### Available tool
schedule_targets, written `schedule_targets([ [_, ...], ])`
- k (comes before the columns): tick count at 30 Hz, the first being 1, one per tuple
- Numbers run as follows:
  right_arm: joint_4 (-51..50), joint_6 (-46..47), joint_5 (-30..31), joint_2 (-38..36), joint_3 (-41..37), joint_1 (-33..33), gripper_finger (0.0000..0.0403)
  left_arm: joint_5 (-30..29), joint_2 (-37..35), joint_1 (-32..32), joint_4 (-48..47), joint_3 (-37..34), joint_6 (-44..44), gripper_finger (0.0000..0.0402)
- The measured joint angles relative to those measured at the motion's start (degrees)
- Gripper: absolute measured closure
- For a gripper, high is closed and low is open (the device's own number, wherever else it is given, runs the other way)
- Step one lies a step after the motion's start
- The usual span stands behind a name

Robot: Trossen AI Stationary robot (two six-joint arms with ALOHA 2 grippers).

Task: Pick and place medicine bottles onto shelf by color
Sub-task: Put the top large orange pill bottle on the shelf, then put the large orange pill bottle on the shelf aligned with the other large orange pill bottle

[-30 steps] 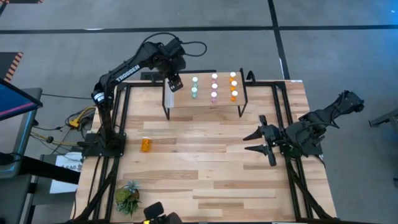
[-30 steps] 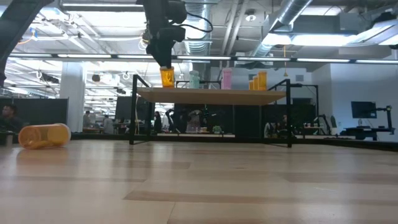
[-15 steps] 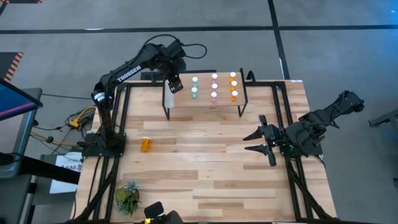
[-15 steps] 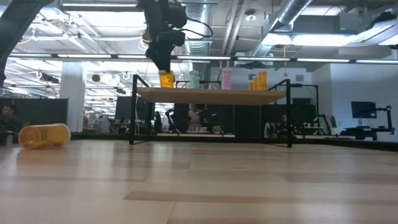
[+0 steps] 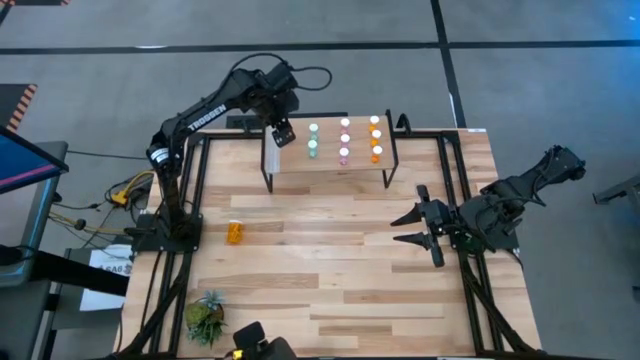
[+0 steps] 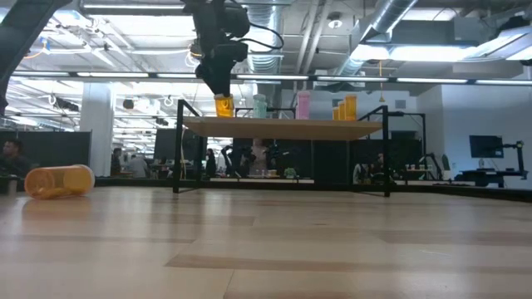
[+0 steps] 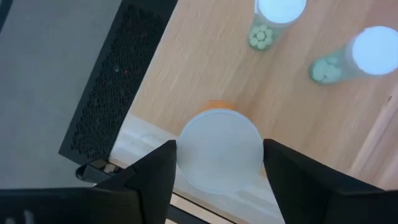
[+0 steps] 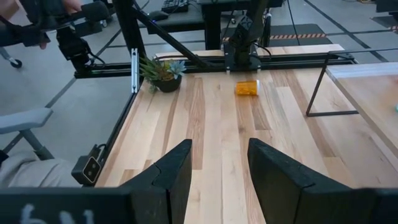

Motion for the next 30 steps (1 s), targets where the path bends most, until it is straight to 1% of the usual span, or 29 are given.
schedule_targets([
  [4, 0.02, 0.04, 0.00, 0.00, 0.00, 0.00, 0.0226, 0.07, 0.00, -0.04, -0.22, 0.00, -0.02, 0.0172],
  [14, 0.02, 0.04, 0.00, 0.00, 0.00, 0.00, 0.0226, -0.01, 0.01, -0.02, -0.33, 0.00, -0.34, 0.0179],
  [16, 0.02, 0.02, 0.00, 0.00, 0.00, 0.00, 0.0226, -1.13, 0.01, -0.02, -0.61, 0.11, -0.05, 0.0179],
  [23, -0.17, -0.11, 0.00, 0.00, 0.00, 0.00, 0.0226, -5.86, -0.05, -0.36, -7.75, 5.42, -0.09, 0.0179],
  [27, -0.20, -0.12, 0.00, 0.00, 0.00, 0.00, 0.0226, -6.85, -1.04, -1.24, -10.60, 9.06, -1.27, 0.0179],
  [30, -0.42, -0.12, 0.00, -0.02, 0.00, 0.00, 0.0226, -6.85, -2.81, -2.69, -11.57, 10.36, -1.52, 0.0179],
])
